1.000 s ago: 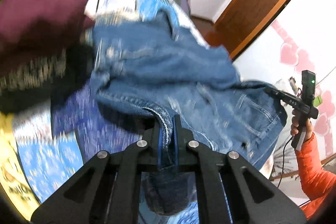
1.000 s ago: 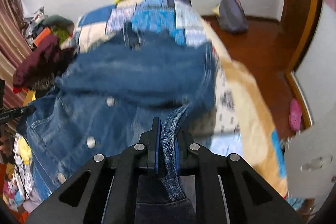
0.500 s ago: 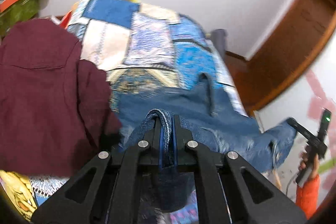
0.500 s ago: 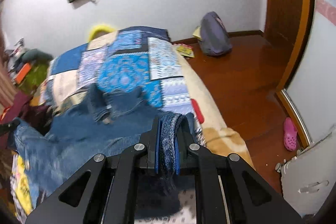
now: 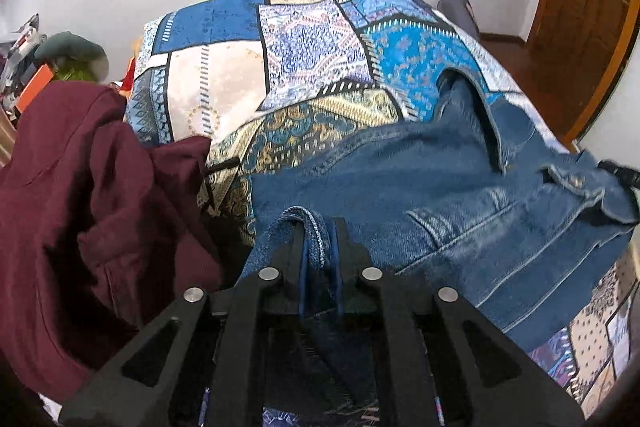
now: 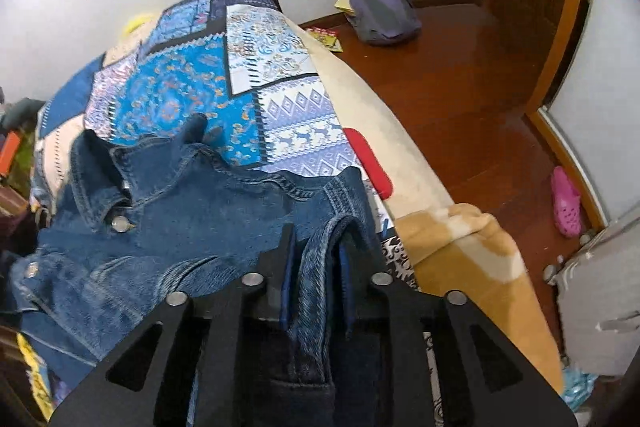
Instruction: Fold large clothes
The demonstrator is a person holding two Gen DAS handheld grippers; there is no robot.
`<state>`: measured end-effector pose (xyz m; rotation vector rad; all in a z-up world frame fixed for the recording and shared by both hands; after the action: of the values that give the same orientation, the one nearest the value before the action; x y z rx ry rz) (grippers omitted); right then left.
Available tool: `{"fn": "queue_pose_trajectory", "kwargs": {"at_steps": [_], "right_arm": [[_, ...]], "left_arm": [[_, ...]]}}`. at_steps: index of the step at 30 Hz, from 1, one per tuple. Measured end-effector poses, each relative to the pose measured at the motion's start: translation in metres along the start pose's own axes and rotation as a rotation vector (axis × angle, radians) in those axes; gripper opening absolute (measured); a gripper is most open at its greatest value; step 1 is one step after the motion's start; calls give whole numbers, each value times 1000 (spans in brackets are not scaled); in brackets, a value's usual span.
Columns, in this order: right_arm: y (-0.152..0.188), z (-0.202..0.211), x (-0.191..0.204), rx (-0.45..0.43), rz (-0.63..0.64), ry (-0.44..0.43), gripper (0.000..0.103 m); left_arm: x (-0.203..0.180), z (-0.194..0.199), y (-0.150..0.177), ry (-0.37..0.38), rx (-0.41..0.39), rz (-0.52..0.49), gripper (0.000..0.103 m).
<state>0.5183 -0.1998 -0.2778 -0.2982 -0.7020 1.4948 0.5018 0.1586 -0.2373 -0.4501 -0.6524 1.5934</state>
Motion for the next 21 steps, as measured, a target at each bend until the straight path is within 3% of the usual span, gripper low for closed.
{"fn": "queue_pose_trajectory", "kwargs": {"at_steps": [2, 3, 4, 9, 14, 21], "right_arm": [[1, 5, 0, 31, 9, 23, 34], [0, 5, 1, 41, 18, 40, 40], [1, 8, 1, 51, 31, 60, 42], [8, 46, 13, 7, 87, 45, 43], [25, 77, 41, 5, 173, -39, 44], [57, 85, 84, 48, 265, -159, 44]], "left_arm": [[3, 4, 3, 7, 9, 23, 22], [8, 7, 4, 4, 4, 46, 36], [10, 10, 3, 7, -9, 58, 44], [6, 38, 4, 53, -38, 44, 48], [-3, 64, 10, 108, -57, 57, 55], [-43, 79, 29, 178, -62, -61, 63]]}}
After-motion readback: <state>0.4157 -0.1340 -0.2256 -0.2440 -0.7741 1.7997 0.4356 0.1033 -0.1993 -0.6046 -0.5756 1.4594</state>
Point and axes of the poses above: each gripper's, at about its wrist camera, not at the fingertips, and z roughly against the way its jaws point, x to its left, y to its underside, the point moved 6 cm from there along -z, roughly the way its jaws point, and after that the axes turned 7 degrees about -x, right-handed, at the moved point
